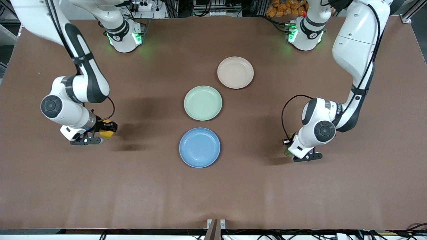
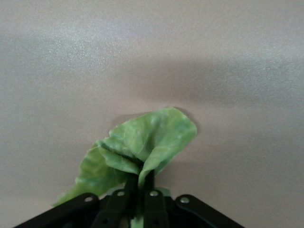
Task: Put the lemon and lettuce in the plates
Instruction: 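Carry the lemon to the blue plate while the left gripper lifts lettuce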
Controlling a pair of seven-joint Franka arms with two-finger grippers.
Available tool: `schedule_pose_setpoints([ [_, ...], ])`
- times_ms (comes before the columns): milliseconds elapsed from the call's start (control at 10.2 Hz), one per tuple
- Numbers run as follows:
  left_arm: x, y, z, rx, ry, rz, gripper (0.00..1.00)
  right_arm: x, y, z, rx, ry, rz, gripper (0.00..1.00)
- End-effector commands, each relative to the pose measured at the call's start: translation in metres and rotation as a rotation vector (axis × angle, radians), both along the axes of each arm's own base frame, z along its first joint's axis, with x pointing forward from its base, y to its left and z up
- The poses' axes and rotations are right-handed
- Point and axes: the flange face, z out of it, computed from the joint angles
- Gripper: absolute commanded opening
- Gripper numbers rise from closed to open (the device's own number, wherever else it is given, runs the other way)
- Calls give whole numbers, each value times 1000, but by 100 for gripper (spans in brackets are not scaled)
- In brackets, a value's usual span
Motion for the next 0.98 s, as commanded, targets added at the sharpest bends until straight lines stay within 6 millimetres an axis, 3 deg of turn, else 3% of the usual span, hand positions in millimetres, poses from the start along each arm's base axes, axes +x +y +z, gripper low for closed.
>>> schedule_pose_setpoints([
  [0, 5, -1, 14, 15, -36, 3, 0, 14, 71, 22, 42, -34, -59, 23],
  [196, 4, -8, 42, 12, -65, -4, 0, 17, 127, 22, 54, -43, -82, 23],
  [294, -5, -16, 51, 13, -66, 8, 0, 22, 167, 19, 63, -51, -114, 23],
  [588, -55, -57, 85, 32, -66, 35, 0, 43, 262, -7, 101, -68, -209, 23],
  [882, -110, -110, 91, 63, 17, 78, 0, 29, 328, -37, 108, -75, -232, 23],
])
